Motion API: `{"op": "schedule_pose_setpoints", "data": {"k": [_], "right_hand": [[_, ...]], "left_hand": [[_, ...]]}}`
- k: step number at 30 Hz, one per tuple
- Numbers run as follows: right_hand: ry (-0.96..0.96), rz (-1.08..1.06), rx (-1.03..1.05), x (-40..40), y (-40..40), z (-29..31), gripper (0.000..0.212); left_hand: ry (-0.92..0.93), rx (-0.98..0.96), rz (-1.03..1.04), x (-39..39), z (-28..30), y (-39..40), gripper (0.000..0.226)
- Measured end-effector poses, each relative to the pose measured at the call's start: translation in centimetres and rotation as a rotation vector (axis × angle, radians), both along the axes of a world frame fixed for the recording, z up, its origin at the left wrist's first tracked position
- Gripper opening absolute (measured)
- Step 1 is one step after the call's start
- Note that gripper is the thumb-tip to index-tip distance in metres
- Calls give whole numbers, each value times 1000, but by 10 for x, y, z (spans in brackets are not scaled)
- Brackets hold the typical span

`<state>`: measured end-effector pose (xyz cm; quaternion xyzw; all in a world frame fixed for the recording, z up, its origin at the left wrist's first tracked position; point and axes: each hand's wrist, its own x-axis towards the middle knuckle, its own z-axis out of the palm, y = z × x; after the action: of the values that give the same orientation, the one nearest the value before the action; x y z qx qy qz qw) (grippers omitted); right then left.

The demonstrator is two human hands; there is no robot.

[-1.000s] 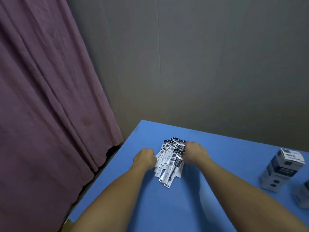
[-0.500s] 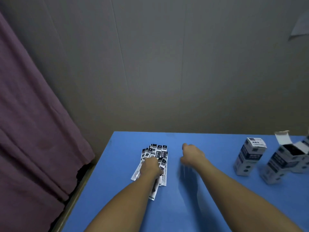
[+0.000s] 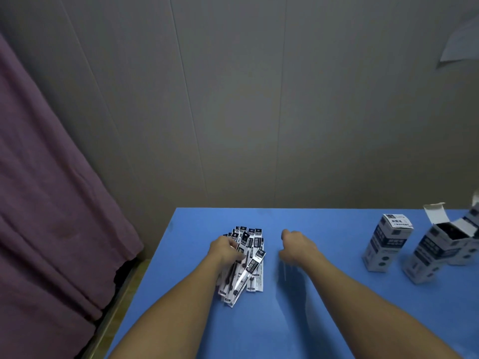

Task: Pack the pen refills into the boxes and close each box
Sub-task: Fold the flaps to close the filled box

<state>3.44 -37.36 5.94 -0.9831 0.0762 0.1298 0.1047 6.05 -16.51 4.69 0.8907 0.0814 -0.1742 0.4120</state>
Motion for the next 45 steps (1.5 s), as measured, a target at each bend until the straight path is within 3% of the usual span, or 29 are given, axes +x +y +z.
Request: {"op": "schedule_pose_setpoints", "data": {"k": [7,14,18,26,32,45], "right_hand": [[8,-120,9,-26,3,-9,33],[31,-294,32,-80,-20,-4,36],[44,-367,37,-128,-43,11,39],[79,-613,6,-243,-100,14,37],[55,-697,-25,-307,-150,28,32],[29,-586,-29,-392,-258,32,28]], "left_hand": [[-32,-90,-109,14,17,8,36],[33,-69,-493,14,26,-8,21],[29,-83,-601,-1,29,-39,12],[-17,-79,-804,-74,35,-135,18],[-72,-80,-829,-121,46,-203,18],[-153,-43,-786,-224,55,-312,22]]}}
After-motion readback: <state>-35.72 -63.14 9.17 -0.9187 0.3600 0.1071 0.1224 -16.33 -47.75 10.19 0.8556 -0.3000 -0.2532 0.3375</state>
